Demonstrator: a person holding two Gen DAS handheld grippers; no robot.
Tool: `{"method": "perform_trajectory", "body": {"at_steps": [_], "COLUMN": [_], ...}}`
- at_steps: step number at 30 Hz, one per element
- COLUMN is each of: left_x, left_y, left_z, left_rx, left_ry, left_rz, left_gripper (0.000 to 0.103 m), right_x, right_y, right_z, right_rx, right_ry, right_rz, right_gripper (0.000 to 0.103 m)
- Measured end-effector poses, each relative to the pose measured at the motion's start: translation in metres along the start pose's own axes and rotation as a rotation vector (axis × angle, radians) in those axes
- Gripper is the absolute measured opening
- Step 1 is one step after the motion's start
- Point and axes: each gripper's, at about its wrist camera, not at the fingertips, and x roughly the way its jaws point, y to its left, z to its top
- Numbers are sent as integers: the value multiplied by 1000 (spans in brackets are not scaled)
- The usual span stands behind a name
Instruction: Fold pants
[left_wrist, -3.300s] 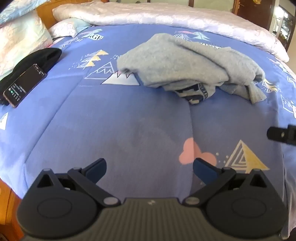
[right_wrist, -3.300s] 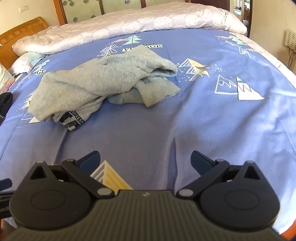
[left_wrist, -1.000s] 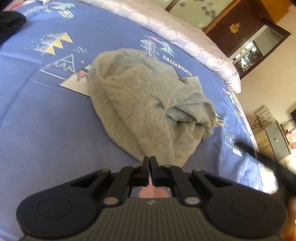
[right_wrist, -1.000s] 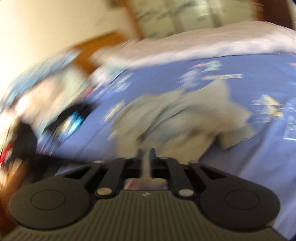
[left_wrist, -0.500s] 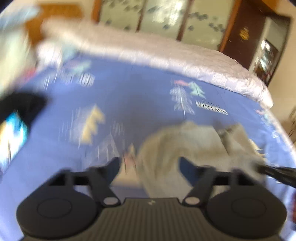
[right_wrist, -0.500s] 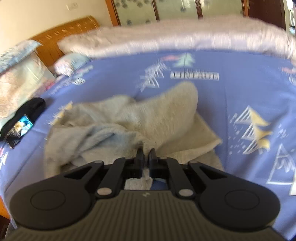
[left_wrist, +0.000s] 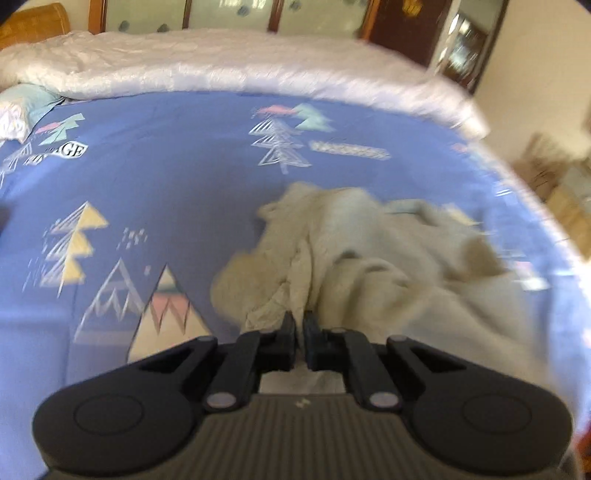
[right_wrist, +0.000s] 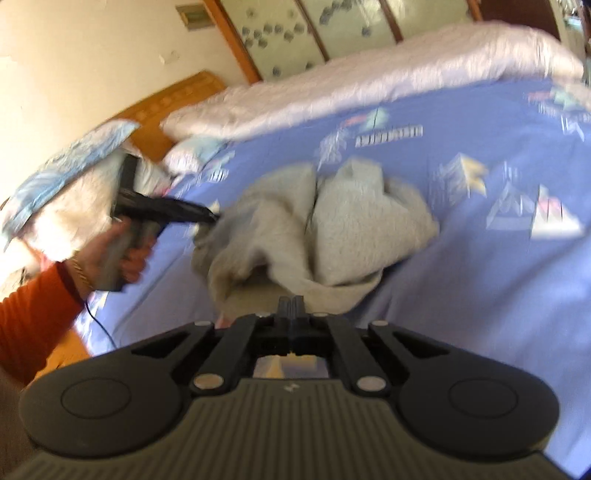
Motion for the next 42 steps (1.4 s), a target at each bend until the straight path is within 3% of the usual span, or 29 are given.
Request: {"method": "perform_trajectory", "body": {"at_steps": [2,4,7,10,11,12,14,19,21,24,25,27,29,33,38,40,41,42], "left_x": [-43,-75,-116,-146,-153,-159,-165,-139,-109,-55,-40,-19,-14,-53,-123,-144,-150,-154], "left_y": [1,9,22,25,27,29,35,62,75,86,85,77,62,55,64,67,69,70], "left_z": [-27,-55,-91,-126,-133,-135,-127,-77,-59,-43,-41,-45,-58,-75,-84,-78,-68,-54], "left_rx": [-27,-67,-114,-113,-104,-92,-87,-106,-140,-172,-168,-116,-31,-25,-104,-120,-119,-112], "left_ry": [-17,-11,-7,8,7,-2,-26,-139,-140,-69,-45,-7,26,-13,-105,-147,-159,-170], "left_rz": [-34,-60,-69,-82,-71,-46,31,154,159,127,120,102,99,67,97,137,153,165], "left_gripper": [5,5,5,7,9,9,32,78,83,86,86,74,18,15,14,14,14,14], "right_x": [-8,-15,-9,19,31,37,58,78,76,72,72,71,72,90,132,154,161,158], "right_y": [-5,-17,-35,-31,-28,-29,-28,-43,-54,-75,-79,-91,-101,-110,-118,-120,-121,-121], "right_z": [-6,0,26,49,55,58,65,76,78,78,79,81,85,94,103,104,106,112], "right_rx": [22,71,147,123,111,100,72,59,113,210,240,296,326,329,263,203,196,207], "right_ry": [5,-53,-126,-152,-153,-160,-164,-142,-150,-145,-140,-132,-121,-54,39,144,188,173], "right_rz": [-25,-91,-118,-132,-126,-116,-125,-179,-196,-220,-233,-254,-268,-286,-327,-334,-343,-337], "right_gripper": [7,7,8,24,35,39,53,58,62,62,62,62,62,62,60,12,7,6]}}
